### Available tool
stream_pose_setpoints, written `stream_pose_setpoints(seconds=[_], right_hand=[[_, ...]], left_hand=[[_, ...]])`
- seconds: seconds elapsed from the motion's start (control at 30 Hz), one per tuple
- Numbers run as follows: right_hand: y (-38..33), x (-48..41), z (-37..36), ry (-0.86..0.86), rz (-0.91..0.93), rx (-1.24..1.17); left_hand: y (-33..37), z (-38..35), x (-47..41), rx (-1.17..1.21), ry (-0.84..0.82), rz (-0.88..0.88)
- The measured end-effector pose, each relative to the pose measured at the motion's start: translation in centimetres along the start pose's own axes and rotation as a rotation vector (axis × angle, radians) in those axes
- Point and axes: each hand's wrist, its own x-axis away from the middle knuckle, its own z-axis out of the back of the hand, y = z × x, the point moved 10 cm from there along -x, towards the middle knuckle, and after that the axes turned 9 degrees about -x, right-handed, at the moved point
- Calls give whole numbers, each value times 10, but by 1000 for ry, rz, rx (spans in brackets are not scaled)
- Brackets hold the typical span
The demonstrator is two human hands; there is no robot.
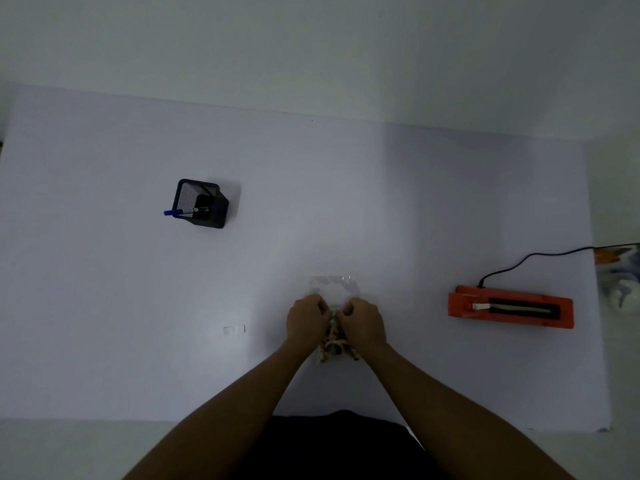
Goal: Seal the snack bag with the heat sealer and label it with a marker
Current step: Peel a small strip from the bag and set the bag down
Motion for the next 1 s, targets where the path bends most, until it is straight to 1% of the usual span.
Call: stream_pose_setpoints(seconds=[0.23, 0.33, 0.43, 0.53, 0.63, 0.83, 1.0], right_hand=[[14, -3, 3, 36, -85, -113], [15, -4, 1, 16, -66, -142], [14, 0, -1, 36, -60, -138], [13, 4, -4, 75, -62, -197], [17, 2, -5, 92, -65, -178], [21, 2, -1, 144, -39, -204], [24, -1, 4, 139, -38, -217]], left_hand=[[-10, 6, -5, 5, 4, 66], [-13, 8, -5, -21, 18, 69], [-12, 8, -4, -28, 32, 63], [-11, 10, -3, -47, 40, 58], [-10, 11, -1, -57, 51, 61], [-17, 12, 1, -122, 88, 131], [-20, 3, -4, -31, 21, 160]])
